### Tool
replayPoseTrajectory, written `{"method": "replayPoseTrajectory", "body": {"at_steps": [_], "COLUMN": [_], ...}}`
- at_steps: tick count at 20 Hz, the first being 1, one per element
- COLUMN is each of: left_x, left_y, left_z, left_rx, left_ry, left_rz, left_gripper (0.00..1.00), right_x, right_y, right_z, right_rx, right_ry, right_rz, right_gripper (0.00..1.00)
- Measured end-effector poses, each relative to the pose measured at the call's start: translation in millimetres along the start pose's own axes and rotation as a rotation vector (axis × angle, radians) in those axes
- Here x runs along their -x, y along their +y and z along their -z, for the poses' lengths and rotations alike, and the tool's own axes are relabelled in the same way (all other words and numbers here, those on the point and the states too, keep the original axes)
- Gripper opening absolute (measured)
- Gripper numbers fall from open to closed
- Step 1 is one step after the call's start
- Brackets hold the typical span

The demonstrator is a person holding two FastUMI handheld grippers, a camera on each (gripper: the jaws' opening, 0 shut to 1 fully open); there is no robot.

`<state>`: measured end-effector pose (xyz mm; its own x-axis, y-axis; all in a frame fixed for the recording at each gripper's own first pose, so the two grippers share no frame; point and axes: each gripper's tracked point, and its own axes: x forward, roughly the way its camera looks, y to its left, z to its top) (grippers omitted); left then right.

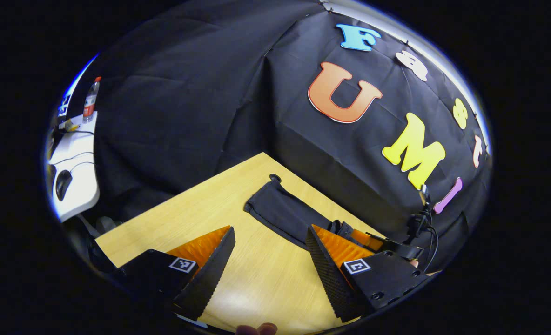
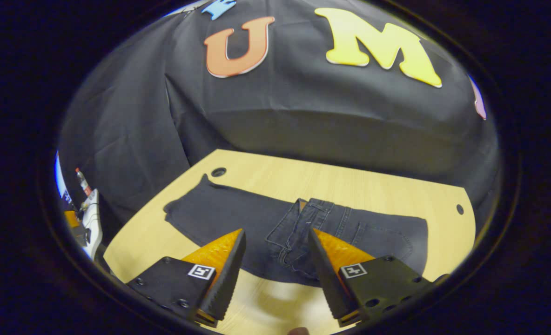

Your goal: Grasp the waist and the cuffs of the jeans and fold them to make the two legs overlap; first hold the waist and fold one-third of the jeans toward the cuffs, then hold the cuffs and fold the remaining one-third in the same direction to finish folding.

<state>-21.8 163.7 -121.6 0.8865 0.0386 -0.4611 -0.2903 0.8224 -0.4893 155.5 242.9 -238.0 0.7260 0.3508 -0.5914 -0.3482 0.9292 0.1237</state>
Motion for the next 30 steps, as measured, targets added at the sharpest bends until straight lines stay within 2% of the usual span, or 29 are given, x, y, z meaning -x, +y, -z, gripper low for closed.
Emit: {"method": "replayPoseTrajectory", "body": {"at_steps": [1, 2, 3, 5, 6, 10, 12, 13, 14, 15, 17, 19, 20, 22, 24, 27, 28, 30], "left_x": [-5, -11, -17, -34, -44, -91, -114, -125, -135, -144, -164, -178, -186, -201, -209, -223, -230, -239], "left_y": [-1, -1, -1, 2, 5, 10, 16, 14, 15, 17, 17, 24, 26, 28, 30, 32, 31, 30], "left_z": [1, 1, 1, 1, 1, 8, 20, 22, 22, 24, 28, 31, 36, 40, 38, 34, 31, 28], "left_rx": [0.017, 0.032, 0.050, 0.095, 0.128, 0.307, 0.370, 0.410, 0.436, 0.468, 0.567, 0.650, 0.684, 0.747, 0.822, 0.873, 0.876, 0.871], "left_ry": [0.004, 0.007, 0.012, 0.019, 0.031, 0.081, 0.130, 0.142, 0.145, 0.149, 0.157, 0.170, 0.183, 0.200, 0.204, 0.187, 0.185, 0.182], "left_rz": [0.009, 0.019, 0.028, 0.048, 0.056, 0.094, 0.089, 0.097, 0.095, 0.092, 0.087, 0.062, 0.047, 0.024, 0.020, 0.005, 0.007, 0.011], "left_gripper": [0.99, 0.99, 0.99, 0.99, 0.99, 0.99, 0.99, 0.99, 0.99, 0.99, 0.99, 1.00, 0.98, 0.99, 0.98, 1.00, 0.98, 1.00], "right_x": [19, 40, 60, 95, 108, 158, 176, 181, 184, 189, 198, 205, 210, 219, 224, 225, 224, 222], "right_y": [-1, -4, -9, -17, -21, -45, -60, -69, -83, -94, -108, -124, -130, -141, -147, -150, -150, -148], "right_z": [-9, -19, -30, -44, -49, -71, -72, -71, -66, -62, -55, -53, -50, -49, -52, -58, -59, -62], "right_rx": [0.011, 0.031, 0.050, 0.084, 0.098, 0.099, 0.098, 0.105, 0.112, 0.101, 0.059, 0.041, 0.044, 0.053, 0.044, 0.031, 0.025, 0.010], "right_ry": [-0.027, -0.057, -0.089, -0.133, -0.142, -0.191, -0.203, -0.203, -0.193, -0.178, -0.166, -0.154, -0.147, -0.140, -0.147, -0.157, -0.159, -0.161], "right_rz": [-0.011, -0.017, -0.017, -0.017, -0.013, 0.027, 0.059, 0.080, 0.114, 0.140, 0.176, 0.203, 0.215, 0.240, 0.255, 0.263, 0.263, 0.251], "right_gripper": [0.86, 0.88, 0.85, 0.91, 0.91, 0.97, 0.95, 0.94, 0.96, 0.94, 0.96, 0.99, 0.94, 0.96, 0.94, 0.96, 0.96, 0.96]}}
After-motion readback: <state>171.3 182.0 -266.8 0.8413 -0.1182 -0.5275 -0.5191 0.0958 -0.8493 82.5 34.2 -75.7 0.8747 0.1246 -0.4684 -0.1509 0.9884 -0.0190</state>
